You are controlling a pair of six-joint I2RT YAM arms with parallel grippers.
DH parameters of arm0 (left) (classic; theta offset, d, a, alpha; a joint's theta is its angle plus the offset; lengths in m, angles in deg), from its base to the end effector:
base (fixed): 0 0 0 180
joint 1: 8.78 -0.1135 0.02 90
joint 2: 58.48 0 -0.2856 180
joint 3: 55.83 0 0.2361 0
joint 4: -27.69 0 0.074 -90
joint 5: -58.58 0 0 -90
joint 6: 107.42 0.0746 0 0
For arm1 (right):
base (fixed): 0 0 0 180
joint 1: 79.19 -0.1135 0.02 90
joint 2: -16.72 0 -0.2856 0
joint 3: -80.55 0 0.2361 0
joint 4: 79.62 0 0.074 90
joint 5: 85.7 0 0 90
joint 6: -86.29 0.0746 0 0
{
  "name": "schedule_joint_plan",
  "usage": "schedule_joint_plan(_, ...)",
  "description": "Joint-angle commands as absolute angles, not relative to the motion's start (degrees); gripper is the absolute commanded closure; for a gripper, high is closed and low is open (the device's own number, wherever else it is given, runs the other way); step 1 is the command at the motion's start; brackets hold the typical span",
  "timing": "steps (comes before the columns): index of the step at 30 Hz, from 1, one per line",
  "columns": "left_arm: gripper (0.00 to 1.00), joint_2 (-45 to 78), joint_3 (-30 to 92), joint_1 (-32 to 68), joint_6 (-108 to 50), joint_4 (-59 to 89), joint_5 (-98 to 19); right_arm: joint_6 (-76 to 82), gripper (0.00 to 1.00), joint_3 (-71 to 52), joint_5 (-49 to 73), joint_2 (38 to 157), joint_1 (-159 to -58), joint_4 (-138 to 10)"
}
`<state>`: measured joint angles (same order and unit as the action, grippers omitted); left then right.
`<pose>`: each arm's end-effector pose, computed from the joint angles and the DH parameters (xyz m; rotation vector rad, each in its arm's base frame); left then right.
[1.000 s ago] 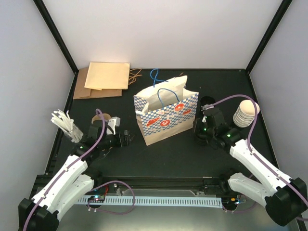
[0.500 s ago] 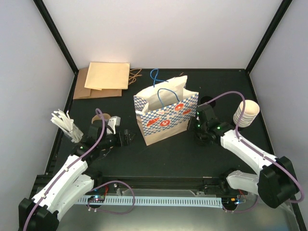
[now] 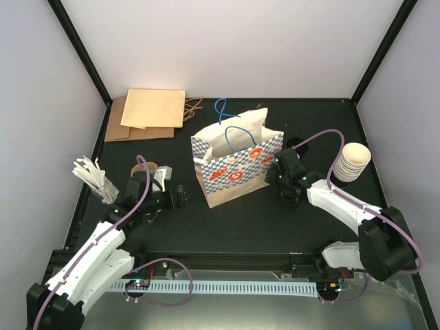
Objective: Pack the takeout coffee
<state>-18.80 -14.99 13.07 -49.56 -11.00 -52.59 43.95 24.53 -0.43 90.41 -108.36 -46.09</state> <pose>0.1293 -0.0809 0.2132 0.0048 2.3360 -0.9077 0.2280 0.1202 0.2003 0.4413 2.4828 0.4701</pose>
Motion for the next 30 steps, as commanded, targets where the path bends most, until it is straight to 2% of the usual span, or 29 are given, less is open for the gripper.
schedule_joint_plan(1,0.01,-20.0,-14.6,13.3,-48.1,-10.9,-51.4,47.7,0.99,24.6,0.8,92.4,-108.1,-52.8)
schedule_joint_plan(21,0.01,-21.9,-14.7,13.3,-47.7,-12.2,-50.5,41.5,0.99,10.4,18.1,116.4,-108.3,-69.7)
schedule_joint_plan(26,0.01,-21.6,-14.8,13.3,-47.7,-11.8,-50.4,37.7,0.99,5.7,22.8,120.6,-108.9,-69.8)
schedule_joint_plan(30,0.01,-21.5,-14.7,13.3,-47.8,-11.9,-50.5,34.1,0.99,3.5,19.4,119.3,-108.8,-65.1)
